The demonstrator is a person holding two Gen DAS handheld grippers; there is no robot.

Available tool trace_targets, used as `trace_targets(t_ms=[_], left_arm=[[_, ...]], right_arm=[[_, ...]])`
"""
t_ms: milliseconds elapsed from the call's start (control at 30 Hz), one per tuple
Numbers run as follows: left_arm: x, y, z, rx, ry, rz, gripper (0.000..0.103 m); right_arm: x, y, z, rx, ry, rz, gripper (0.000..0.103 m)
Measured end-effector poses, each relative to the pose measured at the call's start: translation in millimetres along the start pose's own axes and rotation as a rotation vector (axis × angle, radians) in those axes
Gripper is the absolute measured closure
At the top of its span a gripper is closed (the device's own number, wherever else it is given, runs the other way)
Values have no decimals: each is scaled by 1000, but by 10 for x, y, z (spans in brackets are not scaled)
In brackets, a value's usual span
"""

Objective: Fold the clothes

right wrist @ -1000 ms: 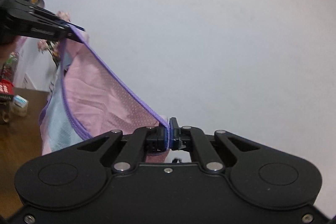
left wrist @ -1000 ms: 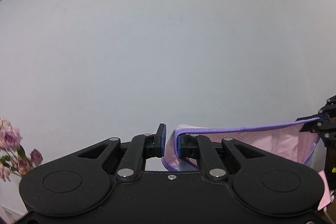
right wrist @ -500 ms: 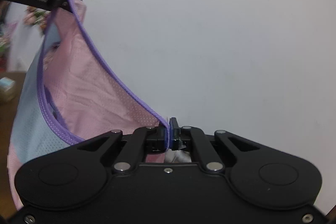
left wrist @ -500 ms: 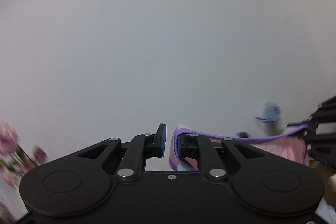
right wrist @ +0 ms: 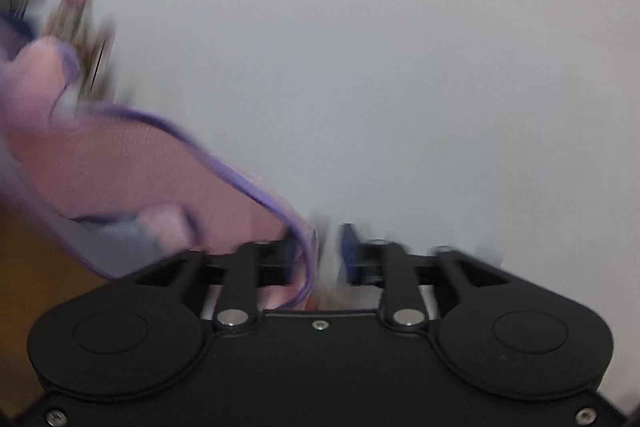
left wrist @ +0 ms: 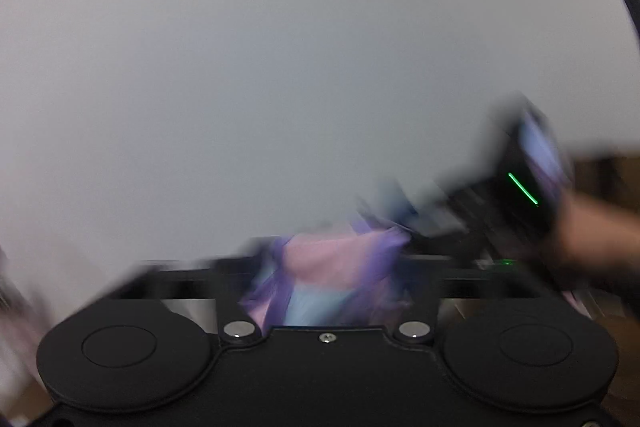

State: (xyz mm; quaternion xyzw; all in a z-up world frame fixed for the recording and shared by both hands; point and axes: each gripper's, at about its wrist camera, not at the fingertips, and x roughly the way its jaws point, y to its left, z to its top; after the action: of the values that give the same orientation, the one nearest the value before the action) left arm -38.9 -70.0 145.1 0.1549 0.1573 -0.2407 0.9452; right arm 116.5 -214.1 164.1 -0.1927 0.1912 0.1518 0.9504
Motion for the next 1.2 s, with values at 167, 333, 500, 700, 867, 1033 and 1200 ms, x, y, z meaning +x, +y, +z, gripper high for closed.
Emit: trace_targets(t_ms=[167, 333, 500, 700, 867, 1033, 1200], left_arm=[[11, 60, -926, -109, 162, -98, 16], [180, 501, -1021, -64, 172, 72, 8], [458, 619, -870, 159, 139, 270, 8], [780, 544, -1010, 318, 140, 181, 9], [1039, 442, -1092, 402, 182, 96, 29], [1068, 396, -1040, 400, 205, -9, 52], [1084, 213, -1101, 499, 194, -82, 53]], right_arm=[[-65, 199, -1380, 31, 345, 113, 35], [-437, 526, -1554, 124, 264, 199, 35], [-210, 710, -1070, 145, 190, 227, 36], [288, 722, -1123, 177, 325, 160, 78], [-126, 722, -1119, 165, 180, 183, 98], [-632, 775, -1088, 96, 46, 180, 98], [-746, 815, -1272, 69, 57, 160, 98]])
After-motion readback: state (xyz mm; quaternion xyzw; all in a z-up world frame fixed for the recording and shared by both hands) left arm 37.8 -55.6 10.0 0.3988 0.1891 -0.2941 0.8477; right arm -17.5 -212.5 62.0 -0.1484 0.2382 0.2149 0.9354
